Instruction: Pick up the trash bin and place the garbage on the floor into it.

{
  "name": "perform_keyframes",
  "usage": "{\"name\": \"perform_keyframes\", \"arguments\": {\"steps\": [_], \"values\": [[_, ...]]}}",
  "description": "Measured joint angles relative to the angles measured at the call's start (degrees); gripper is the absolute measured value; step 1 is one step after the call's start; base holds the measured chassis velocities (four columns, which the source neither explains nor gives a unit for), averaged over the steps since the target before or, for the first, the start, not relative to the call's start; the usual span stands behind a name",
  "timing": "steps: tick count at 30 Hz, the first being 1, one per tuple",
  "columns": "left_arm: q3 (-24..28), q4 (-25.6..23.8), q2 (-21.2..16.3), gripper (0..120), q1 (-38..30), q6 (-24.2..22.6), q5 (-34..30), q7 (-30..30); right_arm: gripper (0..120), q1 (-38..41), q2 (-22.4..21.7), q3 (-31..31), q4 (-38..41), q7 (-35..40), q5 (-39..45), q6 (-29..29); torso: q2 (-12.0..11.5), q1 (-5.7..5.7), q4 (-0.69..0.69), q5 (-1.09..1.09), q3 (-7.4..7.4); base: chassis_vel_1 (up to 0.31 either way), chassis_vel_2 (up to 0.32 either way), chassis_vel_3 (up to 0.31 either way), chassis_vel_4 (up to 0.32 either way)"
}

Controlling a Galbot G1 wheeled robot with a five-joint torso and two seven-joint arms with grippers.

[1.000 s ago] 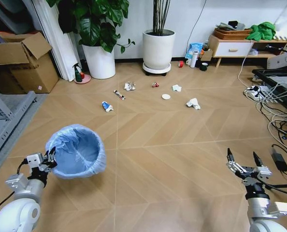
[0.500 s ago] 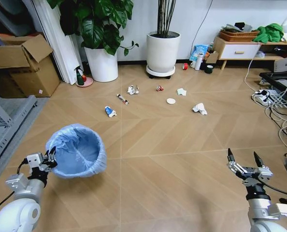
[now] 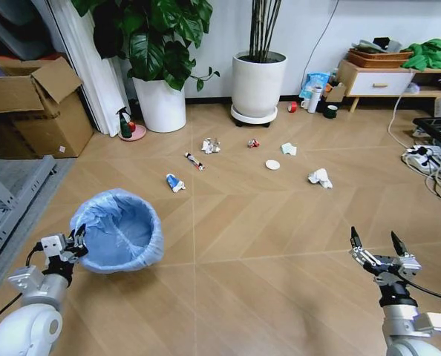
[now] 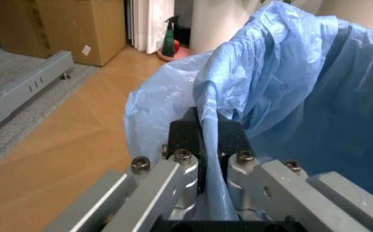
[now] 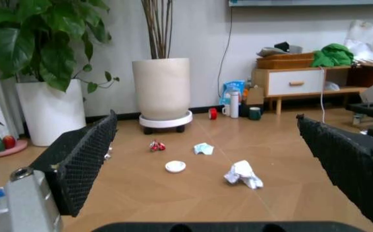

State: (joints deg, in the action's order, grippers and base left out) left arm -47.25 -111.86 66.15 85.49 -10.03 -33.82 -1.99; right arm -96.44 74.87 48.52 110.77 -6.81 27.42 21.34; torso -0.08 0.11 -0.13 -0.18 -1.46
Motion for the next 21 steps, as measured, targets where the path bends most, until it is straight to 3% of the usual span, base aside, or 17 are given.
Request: {"name": "perform_keyframes", "arguments": {"steps": [21], "values": [[0.35,-0.06,-0.13,1,-0.1,-0.16,0.04,-0.65,100,-0.01,-0.21,0.7,0.09,-0.55,-0.17,0.58,0.0,0.0,0.01,-0.02,0.0,-0.063,0.292,0.066,-0.29]]}}
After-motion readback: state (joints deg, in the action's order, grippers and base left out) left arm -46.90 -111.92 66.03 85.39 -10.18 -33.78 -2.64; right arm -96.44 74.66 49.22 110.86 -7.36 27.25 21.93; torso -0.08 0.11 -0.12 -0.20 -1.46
